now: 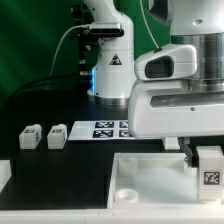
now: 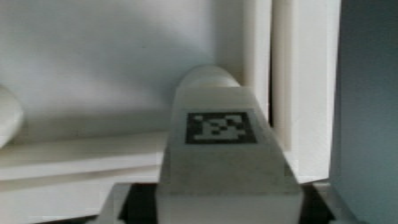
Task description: Assemble one leg
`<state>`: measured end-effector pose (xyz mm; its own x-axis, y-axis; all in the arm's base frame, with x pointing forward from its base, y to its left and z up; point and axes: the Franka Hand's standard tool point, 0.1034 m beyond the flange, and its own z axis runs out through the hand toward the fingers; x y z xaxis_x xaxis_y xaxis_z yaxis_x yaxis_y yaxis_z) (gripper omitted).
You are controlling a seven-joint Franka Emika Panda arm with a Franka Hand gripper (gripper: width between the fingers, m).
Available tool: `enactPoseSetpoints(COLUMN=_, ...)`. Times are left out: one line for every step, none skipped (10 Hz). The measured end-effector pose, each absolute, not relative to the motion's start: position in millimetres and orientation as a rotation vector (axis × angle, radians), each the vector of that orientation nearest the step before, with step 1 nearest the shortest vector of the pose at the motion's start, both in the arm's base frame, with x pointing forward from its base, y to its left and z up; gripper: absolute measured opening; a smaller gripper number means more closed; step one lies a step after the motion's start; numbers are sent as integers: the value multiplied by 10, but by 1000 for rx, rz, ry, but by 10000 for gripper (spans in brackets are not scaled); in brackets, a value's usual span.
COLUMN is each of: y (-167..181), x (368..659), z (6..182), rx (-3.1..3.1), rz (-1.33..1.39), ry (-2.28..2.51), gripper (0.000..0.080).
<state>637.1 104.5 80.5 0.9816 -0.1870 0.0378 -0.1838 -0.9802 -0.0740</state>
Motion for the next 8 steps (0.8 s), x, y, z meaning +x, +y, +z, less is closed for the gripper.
enactPoseSetpoints(y=1060, x=6367, z=801, rx=-3020, rz=-57, ry=493, gripper=292)
enactPoseSetpoints(y=1068, x=6365, z=798, rx=-2988, rz=-50, ry=648, gripper=292)
enactPoseSetpoints(y=1104, x=6376, z=794, rx=-2901, rz=-35, ry=940, gripper=292)
enactPoseSetpoints(y=1111, x=6366, z=792, rx=-2826, rz=-20, ry=1155, gripper=292)
enactPoseSetpoints(y=1111, x=6346, z=785, rx=-2669, rz=7, ry=1463, gripper=292)
enactPoseSetpoints(y=1117, x=6332, z=777, rx=-2516, rz=27, ry=1706, gripper=292)
enactPoseSetpoints(y=1147, x=6314, z=768, rx=-2367, rz=37, ry=1883, gripper=294)
enactPoseSetpoints(y=1168, x=6296, z=764, rx=-2203, rz=46, ry=2029, gripper=294)
